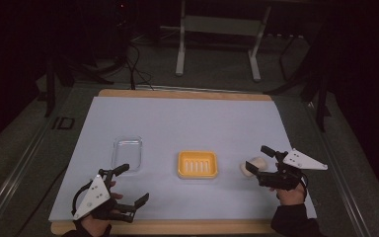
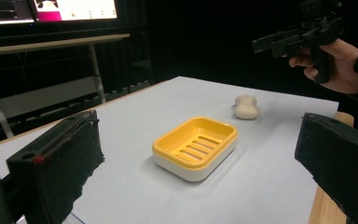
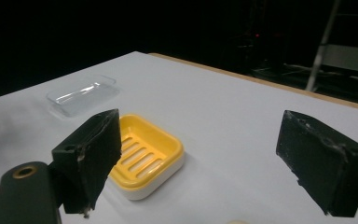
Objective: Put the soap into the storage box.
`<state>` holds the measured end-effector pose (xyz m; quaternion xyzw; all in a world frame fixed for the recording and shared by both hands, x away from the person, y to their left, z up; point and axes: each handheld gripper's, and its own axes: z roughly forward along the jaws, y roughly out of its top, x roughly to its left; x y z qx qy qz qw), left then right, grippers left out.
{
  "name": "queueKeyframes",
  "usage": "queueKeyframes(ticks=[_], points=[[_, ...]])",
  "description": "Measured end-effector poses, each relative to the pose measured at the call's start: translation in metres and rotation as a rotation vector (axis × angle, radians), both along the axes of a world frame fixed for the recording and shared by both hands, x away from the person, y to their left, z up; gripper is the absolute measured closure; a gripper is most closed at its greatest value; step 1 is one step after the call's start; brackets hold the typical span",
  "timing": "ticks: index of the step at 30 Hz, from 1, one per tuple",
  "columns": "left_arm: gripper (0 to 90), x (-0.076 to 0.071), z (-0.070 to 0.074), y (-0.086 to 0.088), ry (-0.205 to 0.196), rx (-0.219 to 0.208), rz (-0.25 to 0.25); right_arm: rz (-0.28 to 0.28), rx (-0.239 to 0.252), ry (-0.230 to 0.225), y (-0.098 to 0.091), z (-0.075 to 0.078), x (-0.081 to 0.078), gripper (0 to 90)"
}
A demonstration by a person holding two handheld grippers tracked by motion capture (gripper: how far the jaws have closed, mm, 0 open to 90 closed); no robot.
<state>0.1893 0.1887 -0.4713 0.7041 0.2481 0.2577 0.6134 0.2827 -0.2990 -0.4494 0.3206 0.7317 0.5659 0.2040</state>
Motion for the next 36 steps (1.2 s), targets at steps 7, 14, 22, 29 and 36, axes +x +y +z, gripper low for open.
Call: queueKeyframes(ticks=[7,14,22,29,36], points=[[0.7,0.000,0.000,-0.002,-0.001,0.005,-0.008,0.017,-0.001,-0.005,0.000,0.000,0.000,14.2],[0.7,0.000,-0.001,-0.002,-0.002,0.010,-0.009,0.202,-0.051,0.021,0.006,0.007,0.003,13.9],[0.7,0.000,-0.002,-0.002,0.004,0.023,-0.014,0.363,-0.227,0.124,0.017,0.010,0.009,10.5],[0.7,-0.002,-0.003,-0.002,0.009,0.033,-0.009,0.460,-0.346,0.202,0.021,0.016,0.014,10.7],[0.8,-0.001,-0.004,-0.002,0.011,0.037,-0.010,0.506,-0.476,0.251,0.026,0.021,0.018,10.7]])
